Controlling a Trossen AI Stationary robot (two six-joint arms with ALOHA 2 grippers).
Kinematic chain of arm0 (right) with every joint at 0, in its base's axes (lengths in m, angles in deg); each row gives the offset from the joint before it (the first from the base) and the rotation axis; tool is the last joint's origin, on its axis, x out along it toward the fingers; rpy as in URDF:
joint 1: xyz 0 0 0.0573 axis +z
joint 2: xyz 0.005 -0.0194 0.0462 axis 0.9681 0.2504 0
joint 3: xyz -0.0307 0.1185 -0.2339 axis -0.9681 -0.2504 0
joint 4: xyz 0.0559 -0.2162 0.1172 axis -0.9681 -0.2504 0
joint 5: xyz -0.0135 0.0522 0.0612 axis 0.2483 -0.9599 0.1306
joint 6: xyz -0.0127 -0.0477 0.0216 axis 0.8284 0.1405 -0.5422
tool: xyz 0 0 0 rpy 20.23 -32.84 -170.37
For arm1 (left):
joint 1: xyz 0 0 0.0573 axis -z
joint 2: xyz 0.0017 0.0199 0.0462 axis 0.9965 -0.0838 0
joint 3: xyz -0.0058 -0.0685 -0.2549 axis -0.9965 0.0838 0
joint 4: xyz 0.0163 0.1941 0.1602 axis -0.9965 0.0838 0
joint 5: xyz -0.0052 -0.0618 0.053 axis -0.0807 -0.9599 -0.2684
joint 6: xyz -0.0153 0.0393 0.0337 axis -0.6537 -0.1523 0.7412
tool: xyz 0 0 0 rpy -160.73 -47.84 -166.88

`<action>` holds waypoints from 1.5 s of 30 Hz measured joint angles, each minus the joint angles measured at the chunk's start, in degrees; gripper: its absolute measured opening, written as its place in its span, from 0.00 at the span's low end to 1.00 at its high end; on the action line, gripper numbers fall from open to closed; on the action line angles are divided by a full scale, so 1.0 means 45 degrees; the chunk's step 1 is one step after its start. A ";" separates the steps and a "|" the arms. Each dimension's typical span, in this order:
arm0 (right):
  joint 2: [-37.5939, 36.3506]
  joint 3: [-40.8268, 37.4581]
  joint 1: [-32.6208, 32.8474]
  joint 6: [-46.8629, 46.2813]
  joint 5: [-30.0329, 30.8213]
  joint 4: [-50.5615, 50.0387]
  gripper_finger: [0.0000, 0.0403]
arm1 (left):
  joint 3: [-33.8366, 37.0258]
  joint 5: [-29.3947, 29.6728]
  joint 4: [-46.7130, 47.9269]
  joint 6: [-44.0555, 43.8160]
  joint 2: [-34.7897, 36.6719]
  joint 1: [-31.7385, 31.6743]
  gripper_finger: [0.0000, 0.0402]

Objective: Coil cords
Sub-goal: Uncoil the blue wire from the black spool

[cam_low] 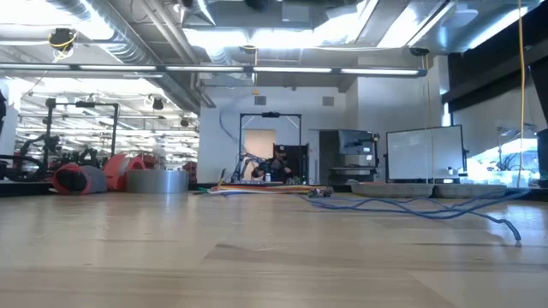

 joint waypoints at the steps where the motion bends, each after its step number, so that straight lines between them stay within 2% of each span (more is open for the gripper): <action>1: 0.0000 -0.0010 -0.0001 -0.0038 0.0533 -0.0461 0.00 | 0.0000 -0.0330 -0.0215 0.0051 0.0104 0.0049 0.00; 5: -0.0262 -0.0015 -0.0044 -0.0018 0.3388 -0.1728 0.00 | -0.0001 -0.1751 -0.0268 -0.0077 0.0497 0.0461 0.00; 7: -0.0663 -0.0018 -0.0039 0.0243 0.4794 -0.1993 0.00 | -0.0005 -0.2484 0.0668 -0.0186 0.0689 0.0683 0.00; 10: -0.1645 -0.0019 -0.0029 0.0552 0.5502 -0.1537 0.00 | -0.0005 -0.2580 0.2653 -0.0565 0.0820 0.0878 0.00; 12: -0.2285 -0.0005 -0.0041 0.0552 0.4533 -0.0648 0.00 | -0.0005 -0.2091 0.3504 -0.0813 0.0721 0.0794 0.00; 14: -0.2580 0.0006 -0.0038 0.0466 0.2720 0.0561 0.00 | 0.0000 -0.1322 0.3576 -0.0992 0.0458 0.0532 0.00; 19: -0.2175 0.0010 -0.0019 -0.0296 -0.0974 0.2468 0.00 | 0.0010 -0.0816 0.1802 -0.0769 -0.0351 -0.0434 0.00; 21: -0.1795 0.0005 -0.0016 -0.0510 -0.1865 0.2378 0.00 | 0.0010 -0.0790 0.0778 -0.0469 -0.0564 -0.0829 0.00; 23: -0.1535 -0.0005 0.0165 -0.0528 -0.2032 0.1527 0.00 | 0.0010 -0.0752 -0.0189 -0.0340 -0.0643 -0.1220 0.00; 26: -0.1447 -0.0010 0.0287 -0.0465 -0.0779 -0.0559 0.00 | 0.0010 -0.0685 -0.1776 -0.0276 -0.0552 -0.1584 0.00; 29: -0.1457 -0.0010 0.0316 -0.0487 0.1612 -0.3016 0.00 | 0.0001 -0.1177 -0.2353 -0.0182 -0.0141 -0.1637 0.00; 33: -0.1552 -0.0019 0.0296 -0.0579 0.6422 -0.5327 0.00 | -0.0005 -0.3058 -0.1272 -0.0597 0.0515 -0.1491 0.00; 35: -0.1628 -0.0019 0.0301 -0.0509 0.8956 -0.5796 0.01 | -0.0005 -0.3313 -0.0197 -0.0785 0.0782 -0.1289 0.00; 38: -0.1642 -0.0012 0.0296 -0.0396 1.1135 -0.5431 0.04 | 0.0000 -0.3325 0.1062 -0.0904 0.0912 -0.1146 0.00; 41: -0.1641 0.0216 0.0296 -0.0082 1.1157 -0.5364 0.10 | -0.0003 -0.3315 0.1856 -0.0932 0.0903 -0.1119 0.00; 43: -0.1642 0.0398 0.0301 -0.0163 0.9991 -0.5372 0.16 | 0.0000 -0.3295 0.2380 -0.0934 0.0831 -0.1119 0.00; 45: -0.1659 0.0564 0.0301 -0.0552 0.8126 -0.5396 0.22 | -0.0005 -0.3295 0.2875 -0.0934 0.0815 -0.1136 0.00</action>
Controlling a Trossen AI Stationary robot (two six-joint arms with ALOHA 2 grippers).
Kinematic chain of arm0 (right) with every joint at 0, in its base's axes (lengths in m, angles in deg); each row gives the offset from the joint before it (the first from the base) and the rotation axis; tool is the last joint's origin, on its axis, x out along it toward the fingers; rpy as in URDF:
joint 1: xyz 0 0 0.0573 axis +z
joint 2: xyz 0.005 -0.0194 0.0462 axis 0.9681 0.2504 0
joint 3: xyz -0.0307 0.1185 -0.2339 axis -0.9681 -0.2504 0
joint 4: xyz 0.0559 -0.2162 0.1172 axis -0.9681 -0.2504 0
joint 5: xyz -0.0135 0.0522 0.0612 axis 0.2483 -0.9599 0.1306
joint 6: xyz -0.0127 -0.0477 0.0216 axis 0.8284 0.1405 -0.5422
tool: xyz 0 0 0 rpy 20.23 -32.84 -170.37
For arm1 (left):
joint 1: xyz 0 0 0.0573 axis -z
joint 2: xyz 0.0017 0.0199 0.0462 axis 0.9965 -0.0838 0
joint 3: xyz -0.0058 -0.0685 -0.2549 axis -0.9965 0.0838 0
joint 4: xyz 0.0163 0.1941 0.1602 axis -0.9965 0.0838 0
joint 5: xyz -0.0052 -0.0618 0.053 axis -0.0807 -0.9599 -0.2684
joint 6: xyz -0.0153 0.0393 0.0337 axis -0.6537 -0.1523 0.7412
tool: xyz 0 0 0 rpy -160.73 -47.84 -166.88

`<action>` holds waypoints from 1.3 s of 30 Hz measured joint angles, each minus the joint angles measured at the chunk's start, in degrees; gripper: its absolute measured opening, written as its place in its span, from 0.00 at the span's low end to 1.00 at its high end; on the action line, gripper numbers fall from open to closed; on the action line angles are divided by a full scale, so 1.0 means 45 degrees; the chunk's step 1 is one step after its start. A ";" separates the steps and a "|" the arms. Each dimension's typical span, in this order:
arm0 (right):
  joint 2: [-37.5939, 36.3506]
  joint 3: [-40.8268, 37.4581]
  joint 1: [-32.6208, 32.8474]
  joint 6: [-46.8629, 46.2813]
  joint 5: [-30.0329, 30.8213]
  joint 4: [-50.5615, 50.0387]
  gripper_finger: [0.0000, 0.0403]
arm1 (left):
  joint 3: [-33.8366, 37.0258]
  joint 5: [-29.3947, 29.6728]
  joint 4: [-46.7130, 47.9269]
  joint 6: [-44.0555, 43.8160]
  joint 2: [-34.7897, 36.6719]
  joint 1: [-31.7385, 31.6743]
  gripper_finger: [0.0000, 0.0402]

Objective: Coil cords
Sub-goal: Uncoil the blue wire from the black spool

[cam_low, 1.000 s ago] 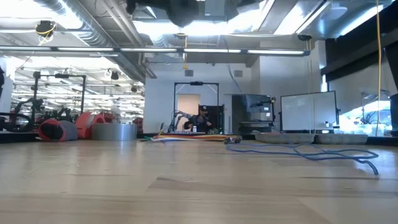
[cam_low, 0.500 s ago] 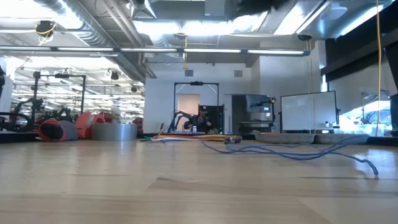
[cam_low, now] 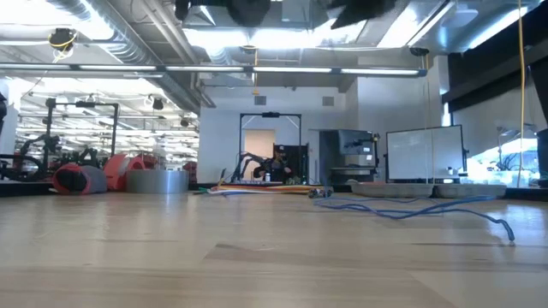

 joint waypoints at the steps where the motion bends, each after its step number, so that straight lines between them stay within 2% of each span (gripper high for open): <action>1: -0.0013 0.0087 -0.0006 -0.0236 -0.0980 0.0015 0.25 | 0.0005 0.0000 0.0237 0.0000 0.0000 -0.0017 0.00; 5: -0.0015 0.0125 -0.0277 -0.0443 -0.3863 0.0745 0.34 | 0.0005 0.0005 0.1005 0.0154 0.0000 0.0032 0.00; 10: 0.0056 0.0130 -0.0539 -0.0686 -0.5833 0.0562 0.37 | 0.0005 0.0132 0.1566 0.0151 -0.0005 0.0109 0.00; 11: 0.0056 0.0135 -0.0534 -0.0686 -0.5772 0.0096 0.37 | 0.0005 0.0299 0.1733 0.0151 -0.0005 0.0109 0.00; 15: 0.0056 0.0121 -0.0513 -0.1137 -0.4000 -0.1793 0.37 | 0.0005 0.1283 0.2159 0.0148 -0.0019 0.0094 0.00; 17: 0.0128 0.0121 -0.0539 -0.1615 -0.4158 -0.1477 0.37 | 0.0005 0.1573 0.2024 0.0156 -0.0092 0.0092 0.00; 23: 0.0819 0.0131 -0.0496 -0.1951 -0.6109 0.2295 0.37 | 0.0005 0.1593 0.1063 0.0436 -0.0364 -0.0065 0.00; 32: 0.3080 0.0130 -0.0515 -0.1468 -0.6637 0.6549 0.37 | 0.0005 0.1584 0.0692 0.0413 -0.0930 -0.0071 0.00; 39: 0.4358 0.0125 -0.0520 -0.1249 -0.7000 0.8960 0.37 | 0.0005 0.1588 0.0386 0.0389 -0.1025 -0.0071 0.00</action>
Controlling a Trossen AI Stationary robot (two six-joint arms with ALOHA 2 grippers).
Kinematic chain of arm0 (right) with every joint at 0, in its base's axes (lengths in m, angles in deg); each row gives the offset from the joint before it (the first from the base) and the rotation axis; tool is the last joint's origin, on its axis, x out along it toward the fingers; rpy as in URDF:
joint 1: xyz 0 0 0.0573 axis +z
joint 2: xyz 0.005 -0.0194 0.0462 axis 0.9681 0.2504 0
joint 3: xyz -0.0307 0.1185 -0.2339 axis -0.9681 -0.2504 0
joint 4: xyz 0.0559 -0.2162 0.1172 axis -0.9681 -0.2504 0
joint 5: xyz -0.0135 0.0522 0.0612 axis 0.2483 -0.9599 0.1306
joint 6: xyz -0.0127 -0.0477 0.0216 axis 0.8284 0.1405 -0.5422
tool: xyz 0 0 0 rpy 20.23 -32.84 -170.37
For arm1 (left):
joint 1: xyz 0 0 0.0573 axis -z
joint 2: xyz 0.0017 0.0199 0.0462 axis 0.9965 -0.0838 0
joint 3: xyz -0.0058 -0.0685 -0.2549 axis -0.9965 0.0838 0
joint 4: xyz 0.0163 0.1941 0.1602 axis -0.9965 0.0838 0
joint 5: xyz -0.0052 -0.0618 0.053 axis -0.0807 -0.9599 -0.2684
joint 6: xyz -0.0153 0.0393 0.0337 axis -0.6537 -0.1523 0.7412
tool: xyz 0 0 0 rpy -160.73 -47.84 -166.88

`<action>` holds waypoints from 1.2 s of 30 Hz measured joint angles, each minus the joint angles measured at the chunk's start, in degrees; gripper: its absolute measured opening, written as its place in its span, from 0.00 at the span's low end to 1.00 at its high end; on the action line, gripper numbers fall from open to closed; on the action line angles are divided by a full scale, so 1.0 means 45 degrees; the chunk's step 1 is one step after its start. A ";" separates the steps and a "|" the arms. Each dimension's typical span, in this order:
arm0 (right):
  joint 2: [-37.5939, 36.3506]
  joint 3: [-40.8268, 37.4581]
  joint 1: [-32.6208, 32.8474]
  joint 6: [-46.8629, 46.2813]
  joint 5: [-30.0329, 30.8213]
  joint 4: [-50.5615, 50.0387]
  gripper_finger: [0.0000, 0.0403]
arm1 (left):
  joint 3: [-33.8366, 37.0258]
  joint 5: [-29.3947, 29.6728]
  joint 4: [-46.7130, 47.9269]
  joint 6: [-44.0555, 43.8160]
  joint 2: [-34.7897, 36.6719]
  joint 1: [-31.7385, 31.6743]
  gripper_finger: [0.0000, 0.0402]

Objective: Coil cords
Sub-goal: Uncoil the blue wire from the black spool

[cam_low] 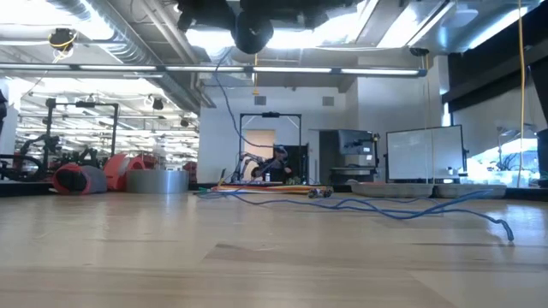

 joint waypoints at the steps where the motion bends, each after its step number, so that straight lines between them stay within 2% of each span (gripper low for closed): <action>1: 0.0141 0.0000 0.0000 0.0004 0.0055 0.0127 0.37 | 0.0000 0.0005 -0.0030 0.0000 0.0000 0.0000 0.00; 9: 0.0939 0.0005 -0.0003 0.0011 0.0064 0.1639 0.37 | 0.0000 0.0000 -0.0132 0.0000 0.0000 0.0000 0.00; 19: 0.1332 0.0005 -0.0428 -0.0015 0.0252 0.1978 0.37 | 0.0000 -0.0005 -0.0112 0.0054 0.0000 0.0005 0.00; 22: 0.1332 0.0005 -0.0413 0.0001 0.0054 0.1975 0.30 | 0.0000 -0.0010 -0.0104 0.0083 0.0003 0.0008 0.00; 28: 0.1332 0.0005 -0.0413 0.0425 -0.0611 0.1843 0.03 | 0.0000 -0.0015 -0.0107 0.0064 0.0005 0.0010 0.00; 32: 0.1332 0.0005 -0.0413 0.0403 -0.0658 0.1474 0.03 | 0.0000 -0.0029 -0.0221 -0.0033 0.0012 0.0054 0.00; 36: 0.1332 0.0005 -0.0413 0.0398 -0.0481 0.0261 0.02 | -0.0012 -0.0775 -0.1152 -0.0140 0.0215 0.0239 0.00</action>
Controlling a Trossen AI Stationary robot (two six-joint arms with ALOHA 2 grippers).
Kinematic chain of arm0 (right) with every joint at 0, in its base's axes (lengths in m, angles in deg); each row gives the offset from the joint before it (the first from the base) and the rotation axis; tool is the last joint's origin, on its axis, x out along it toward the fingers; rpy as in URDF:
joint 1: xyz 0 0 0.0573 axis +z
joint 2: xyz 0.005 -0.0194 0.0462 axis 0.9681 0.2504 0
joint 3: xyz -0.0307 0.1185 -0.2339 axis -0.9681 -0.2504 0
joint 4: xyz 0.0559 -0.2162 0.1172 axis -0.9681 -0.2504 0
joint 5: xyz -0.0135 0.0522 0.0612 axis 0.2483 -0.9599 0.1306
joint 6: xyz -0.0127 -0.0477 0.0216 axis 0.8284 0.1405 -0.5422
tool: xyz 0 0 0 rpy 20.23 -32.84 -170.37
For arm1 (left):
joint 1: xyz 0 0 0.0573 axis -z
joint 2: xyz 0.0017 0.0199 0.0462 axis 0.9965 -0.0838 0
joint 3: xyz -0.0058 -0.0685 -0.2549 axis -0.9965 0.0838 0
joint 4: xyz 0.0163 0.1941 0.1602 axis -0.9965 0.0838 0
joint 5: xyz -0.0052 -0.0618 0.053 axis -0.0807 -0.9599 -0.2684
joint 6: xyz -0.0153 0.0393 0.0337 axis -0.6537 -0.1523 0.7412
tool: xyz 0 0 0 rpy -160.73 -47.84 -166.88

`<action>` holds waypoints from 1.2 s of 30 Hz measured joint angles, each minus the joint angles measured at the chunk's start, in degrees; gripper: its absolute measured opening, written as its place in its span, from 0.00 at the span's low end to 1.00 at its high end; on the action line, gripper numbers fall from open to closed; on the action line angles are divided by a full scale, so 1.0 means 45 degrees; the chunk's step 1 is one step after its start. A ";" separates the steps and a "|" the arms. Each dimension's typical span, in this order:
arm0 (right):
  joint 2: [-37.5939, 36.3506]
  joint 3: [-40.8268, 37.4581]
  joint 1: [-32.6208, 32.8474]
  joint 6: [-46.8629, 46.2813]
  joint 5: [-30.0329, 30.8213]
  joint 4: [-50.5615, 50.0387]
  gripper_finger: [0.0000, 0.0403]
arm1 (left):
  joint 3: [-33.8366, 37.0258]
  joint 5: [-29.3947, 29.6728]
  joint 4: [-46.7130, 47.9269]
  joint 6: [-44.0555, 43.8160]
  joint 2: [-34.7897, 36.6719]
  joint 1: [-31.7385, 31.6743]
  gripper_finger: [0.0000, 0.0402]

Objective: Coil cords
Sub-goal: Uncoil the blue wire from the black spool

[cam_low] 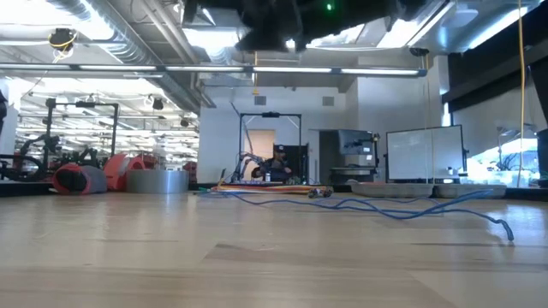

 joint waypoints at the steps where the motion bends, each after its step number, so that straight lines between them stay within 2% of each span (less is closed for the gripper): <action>1: 0.0000 0.0000 0.0000 0.0035 0.0298 -0.0385 0.02 | -0.0070 -0.0244 0.0002 0.0004 0.0106 0.0061 0.00; 6: -0.0549 0.0000 0.0019 0.0911 0.2732 -0.3294 0.01 | -0.0251 -0.0395 0.1086 -0.0008 0.0716 0.0469 0.00; 10: -0.1414 -0.0016 0.0019 0.0989 0.4955 -0.5816 0.01 | -0.0290 -0.0341 0.3172 -0.0244 0.1173 0.0553 0.00; 14: -0.2710 -0.0019 0.0019 0.1294 0.6285 -0.6645 0.01 | -0.0274 -0.0342 0.5542 -0.0876 0.1221 0.0553 0.00; 17: -0.3664 -0.0019 0.0015 0.1557 0.6548 -0.6502 0.00 | 0.0010 -0.0337 0.6116 -0.1137 0.1087 0.0553 0.00; 19: -0.4212 -0.0019 0.0015 0.1606 0.6043 -0.5998 0.00 | 0.0191 -0.0275 0.5916 -0.1150 0.0961 0.0504 0.00; 21: -0.4546 0.0000 0.0015 0.1577 0.4875 -0.5235 0.00 | 0.0328 0.0190 0.5291 -0.1052 0.0780 0.0384 0.00; 27: -0.4246 0.0010 0.0287 0.1191 -0.0504 -0.3142 0.00 | 0.0482 0.2452 0.3016 -0.0673 -0.0005 -0.0320 0.00; 29: -0.3969 0.0005 0.0478 0.0998 -0.1682 -0.3083 0.00 | 0.0483 0.3128 0.2131 -0.0390 -0.0176 -0.0543 0.00; 32: -0.3568 0.0000 0.0813 0.0942 -0.1771 -0.3554 0.00 | 0.0483 0.3695 0.0883 0.0024 -0.0272 -0.0767 0.00; 36: -0.3294 0.0000 0.1039 0.0914 -0.0597 -0.5403 0.00 | 0.0483 0.3554 -0.0771 0.0680 -0.0033 -0.0822 0.00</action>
